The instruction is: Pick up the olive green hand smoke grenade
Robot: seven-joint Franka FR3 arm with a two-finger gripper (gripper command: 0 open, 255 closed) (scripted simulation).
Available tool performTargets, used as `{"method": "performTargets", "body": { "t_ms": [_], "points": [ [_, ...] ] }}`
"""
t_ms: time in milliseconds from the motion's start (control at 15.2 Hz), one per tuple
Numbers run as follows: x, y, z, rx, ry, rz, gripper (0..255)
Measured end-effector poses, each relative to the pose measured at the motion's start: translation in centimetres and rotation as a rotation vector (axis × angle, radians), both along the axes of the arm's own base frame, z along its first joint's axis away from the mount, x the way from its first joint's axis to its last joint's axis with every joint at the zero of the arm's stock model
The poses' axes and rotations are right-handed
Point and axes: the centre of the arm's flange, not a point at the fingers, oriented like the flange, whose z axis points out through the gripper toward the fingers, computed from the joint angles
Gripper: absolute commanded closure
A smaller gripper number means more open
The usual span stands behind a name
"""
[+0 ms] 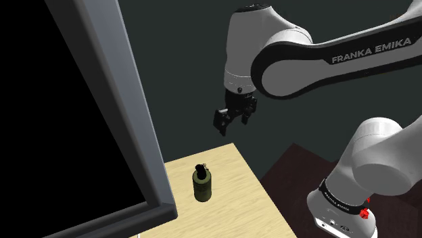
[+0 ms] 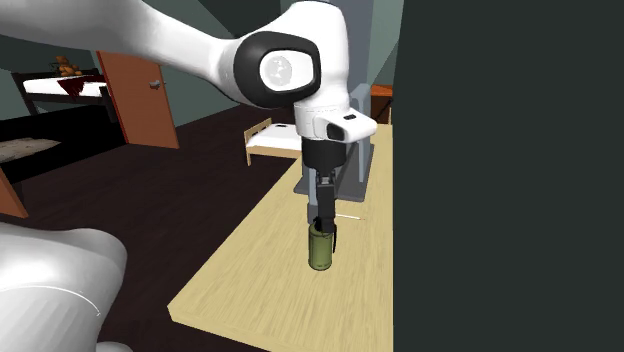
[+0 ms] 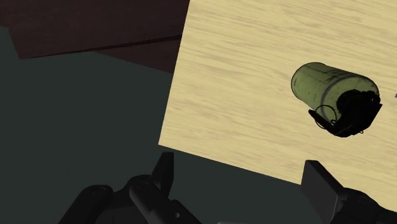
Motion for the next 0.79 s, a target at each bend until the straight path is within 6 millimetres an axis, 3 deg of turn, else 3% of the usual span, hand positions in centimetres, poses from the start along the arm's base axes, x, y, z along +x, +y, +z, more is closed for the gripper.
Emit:
{"method": "performTargets", "body": {
  "t_ms": [792],
  "points": [
    [1.2, 12.5, -9.0, 0.021, 0.018, -0.023, 0]
  ]
}}
